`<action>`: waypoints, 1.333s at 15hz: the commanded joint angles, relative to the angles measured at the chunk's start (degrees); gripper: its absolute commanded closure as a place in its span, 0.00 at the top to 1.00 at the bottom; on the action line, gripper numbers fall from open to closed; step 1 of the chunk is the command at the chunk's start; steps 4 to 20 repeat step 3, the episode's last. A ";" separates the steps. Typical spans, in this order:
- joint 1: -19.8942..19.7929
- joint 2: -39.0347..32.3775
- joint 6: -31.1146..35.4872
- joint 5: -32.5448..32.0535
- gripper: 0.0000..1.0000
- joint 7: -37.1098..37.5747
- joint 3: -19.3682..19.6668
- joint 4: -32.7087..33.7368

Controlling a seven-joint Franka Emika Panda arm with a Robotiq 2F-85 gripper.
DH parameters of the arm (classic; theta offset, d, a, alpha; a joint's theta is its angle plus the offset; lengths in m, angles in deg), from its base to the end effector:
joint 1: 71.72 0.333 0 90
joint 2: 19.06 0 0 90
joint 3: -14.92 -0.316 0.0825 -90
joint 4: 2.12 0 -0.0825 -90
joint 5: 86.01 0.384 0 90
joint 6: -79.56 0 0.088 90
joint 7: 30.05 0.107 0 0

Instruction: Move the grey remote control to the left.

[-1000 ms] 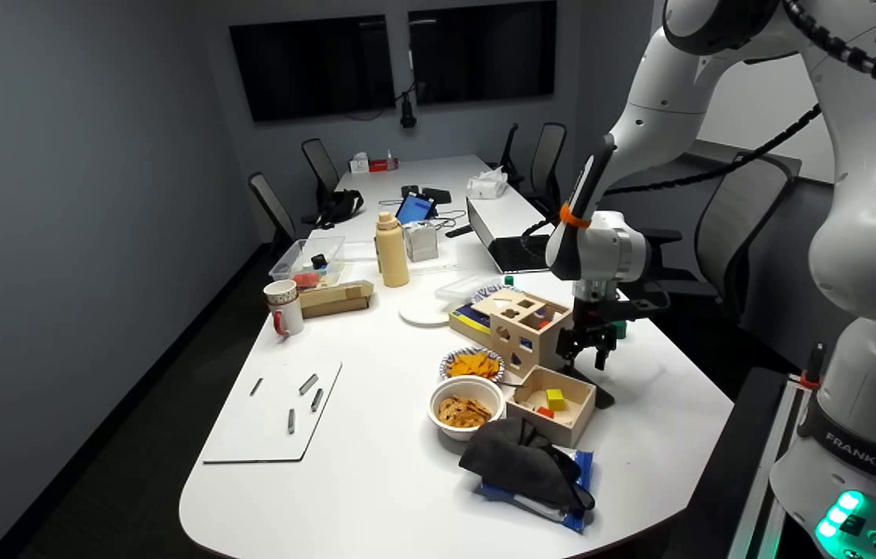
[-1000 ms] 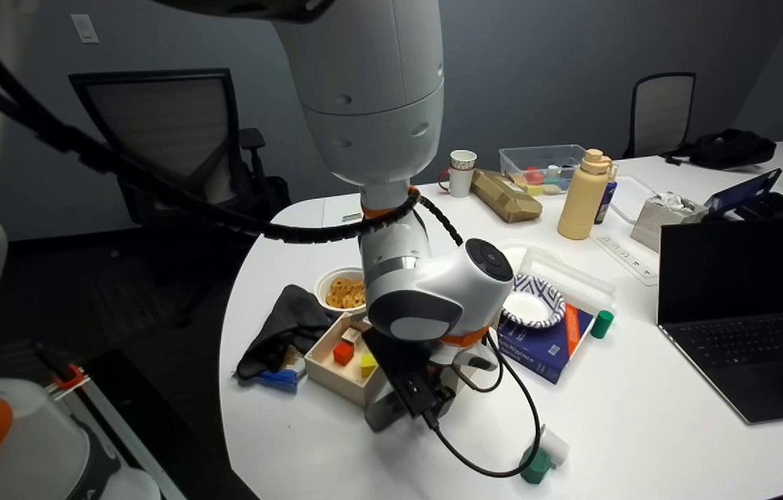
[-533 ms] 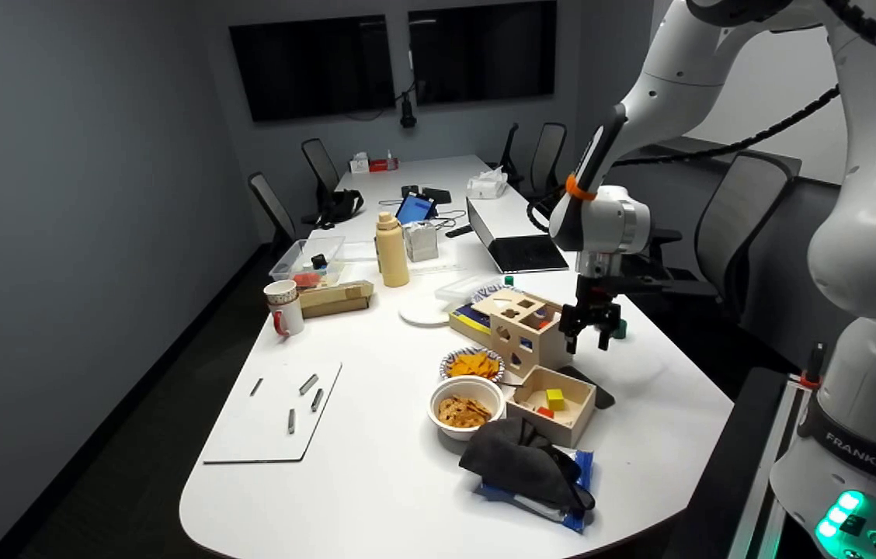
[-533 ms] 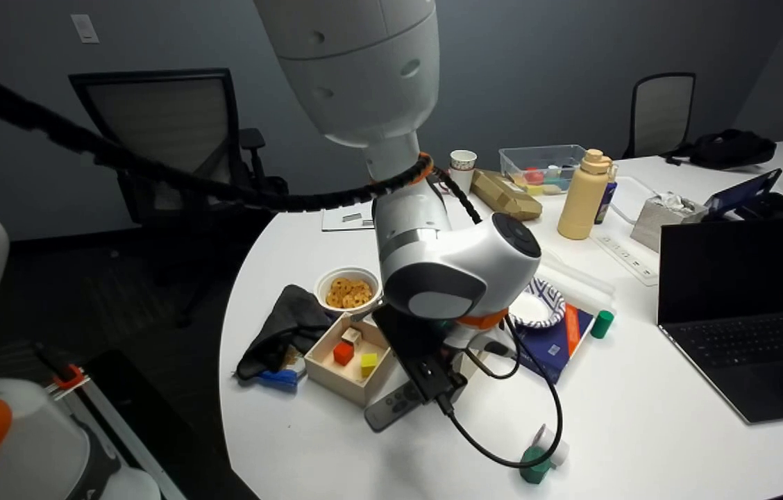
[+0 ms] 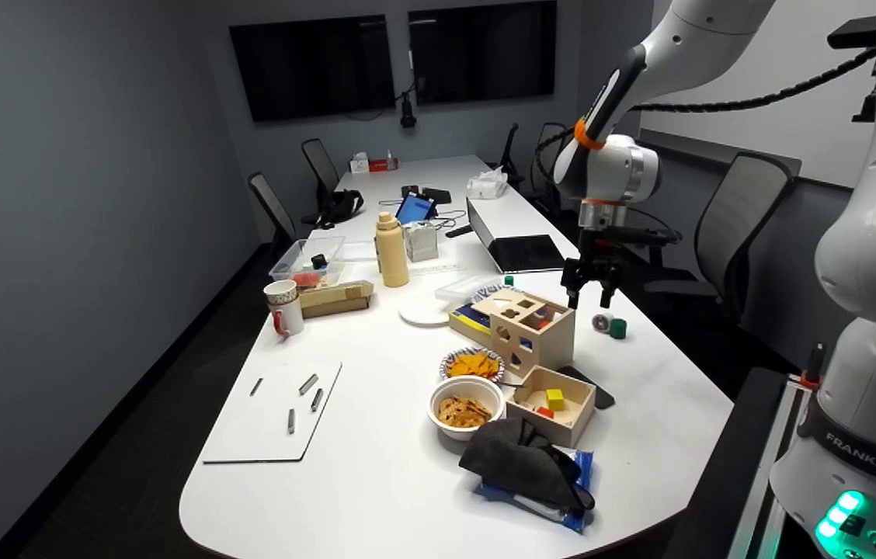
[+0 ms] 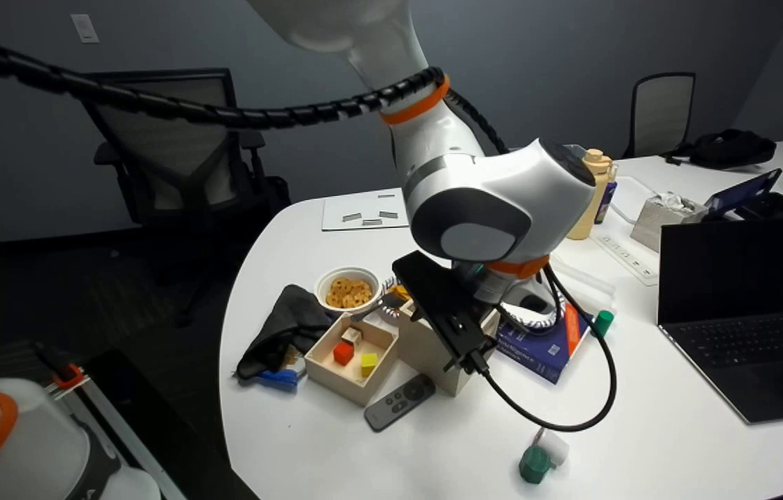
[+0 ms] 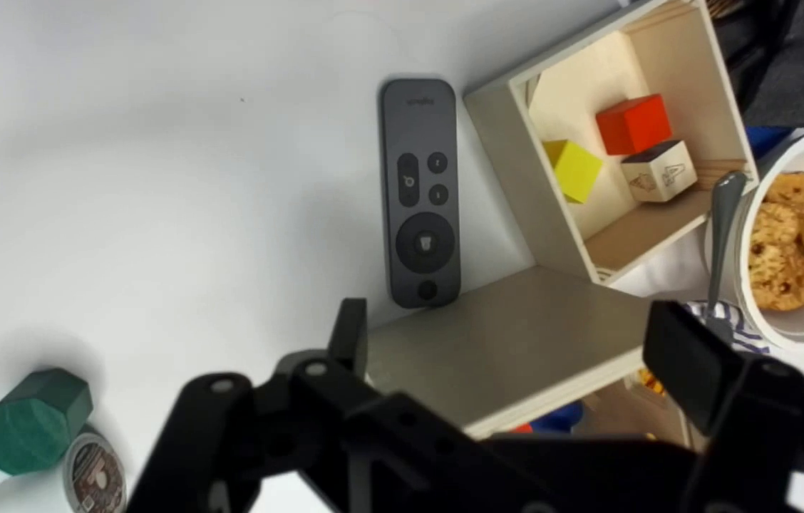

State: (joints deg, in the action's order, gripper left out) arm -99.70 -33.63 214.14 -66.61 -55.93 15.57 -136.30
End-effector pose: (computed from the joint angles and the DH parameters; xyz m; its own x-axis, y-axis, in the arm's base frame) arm 0.4313 -0.2302 0.2077 0.9442 -0.2855 -0.1642 -0.3213 -0.9082 -0.2682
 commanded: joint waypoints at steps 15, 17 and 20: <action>5.42 2.92 -4.99 -0.84 1.00 1.19 5.36 1.68; 5.42 2.92 -4.99 -0.84 1.00 1.19 5.36 1.68; 5.42 2.92 -4.99 -0.84 1.00 1.19 5.36 1.68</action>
